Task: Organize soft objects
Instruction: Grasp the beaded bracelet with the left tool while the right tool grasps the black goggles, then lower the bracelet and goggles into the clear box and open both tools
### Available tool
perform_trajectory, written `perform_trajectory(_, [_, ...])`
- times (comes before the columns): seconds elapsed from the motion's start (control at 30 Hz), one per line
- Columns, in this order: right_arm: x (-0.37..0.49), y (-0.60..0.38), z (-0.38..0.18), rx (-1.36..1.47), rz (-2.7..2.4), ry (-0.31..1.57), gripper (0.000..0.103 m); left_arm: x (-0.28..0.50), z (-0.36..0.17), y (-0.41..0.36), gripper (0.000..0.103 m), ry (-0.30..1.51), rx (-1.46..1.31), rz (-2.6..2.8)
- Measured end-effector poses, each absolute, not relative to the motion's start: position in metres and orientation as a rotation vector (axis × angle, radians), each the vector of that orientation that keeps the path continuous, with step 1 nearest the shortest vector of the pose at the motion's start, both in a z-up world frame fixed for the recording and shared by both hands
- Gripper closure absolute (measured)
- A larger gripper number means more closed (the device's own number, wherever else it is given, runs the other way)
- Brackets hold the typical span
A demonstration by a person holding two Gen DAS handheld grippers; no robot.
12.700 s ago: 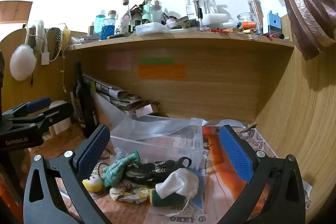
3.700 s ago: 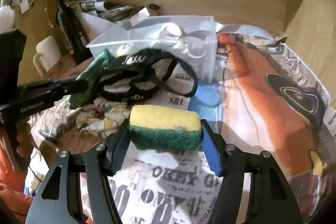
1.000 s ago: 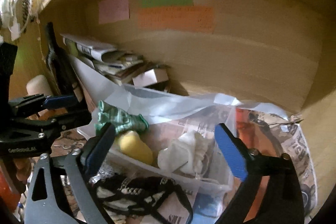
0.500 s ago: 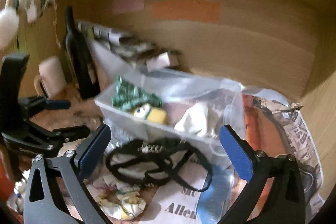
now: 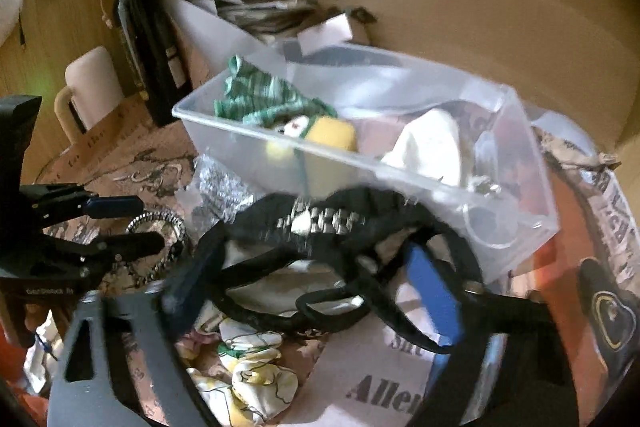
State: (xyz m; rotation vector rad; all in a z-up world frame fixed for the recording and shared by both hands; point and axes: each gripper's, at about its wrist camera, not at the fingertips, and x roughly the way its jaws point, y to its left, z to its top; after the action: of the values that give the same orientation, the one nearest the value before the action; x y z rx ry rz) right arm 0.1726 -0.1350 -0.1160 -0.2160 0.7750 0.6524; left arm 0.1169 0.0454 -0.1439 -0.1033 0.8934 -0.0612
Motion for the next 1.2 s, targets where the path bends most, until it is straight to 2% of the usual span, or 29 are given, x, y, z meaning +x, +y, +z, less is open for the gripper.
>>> perform_trajectory(0.07, [0.173, -0.134, -0.118, -0.222, 0.649, 0.781, 0.056, 0.115, -0.143, 0.046, 0.076, 0.892, -0.103, -0.063])
perform_trajectory(0.17, [0.172, -0.133, -0.119, -0.223, 0.657, 0.783, 0.079, 0.112, -0.144, 0.048, 0.092, 0.892, -0.108, -0.065])
perform_trajectory(0.27, [0.169, -0.135, -0.116, -0.226, 0.649, 0.76, 0.093, 0.109, -0.143, 0.05, 0.096, 0.889, -0.121, -0.074])
perform_trajectory(0.77, [0.142, -0.164, -0.077, -0.155, 0.625, 0.631, 0.095, 0.085, -0.086, 0.05, 0.097, 0.715, -0.103, -0.055])
perform_trajectory(0.8, [0.139, -0.164, -0.075, -0.168, 0.615, 0.621, 0.092, 0.087, -0.083, 0.05, 0.097, 0.708, -0.102, -0.056])
perform_trajectory(0.83, [0.138, -0.163, -0.074, -0.18, 0.601, 0.612, 0.085, 0.085, -0.079, 0.049, 0.097, 0.696, -0.1, -0.059])
perform_trajectory(0.87, [0.136, -0.162, -0.073, -0.189, 0.581, 0.604, 0.066, 0.084, -0.076, 0.049, 0.097, 0.689, -0.101, -0.064])
perform_trajectory(0.9, [0.135, -0.163, -0.072, -0.189, 0.573, 0.599, 0.053, 0.084, -0.075, 0.049, 0.097, 0.683, -0.101, -0.066])
perform_trajectory(0.93, [0.133, -0.166, -0.07, -0.176, 0.568, 0.576, 0.034, 0.084, -0.073, 0.048, 0.097, 0.676, -0.101, -0.068])
perform_trajectory(0.97, [0.132, -0.168, -0.069, -0.171, 0.561, 0.562, 0.03, 0.084, -0.071, 0.048, 0.097, 0.671, -0.101, -0.071])
perform_trajectory(1.2, [0.158, -0.173, -0.084, -0.21, 0.474, 0.634, 0.029, 0.091, -0.072, 0.047, 0.097, 0.666, -0.102, -0.084])
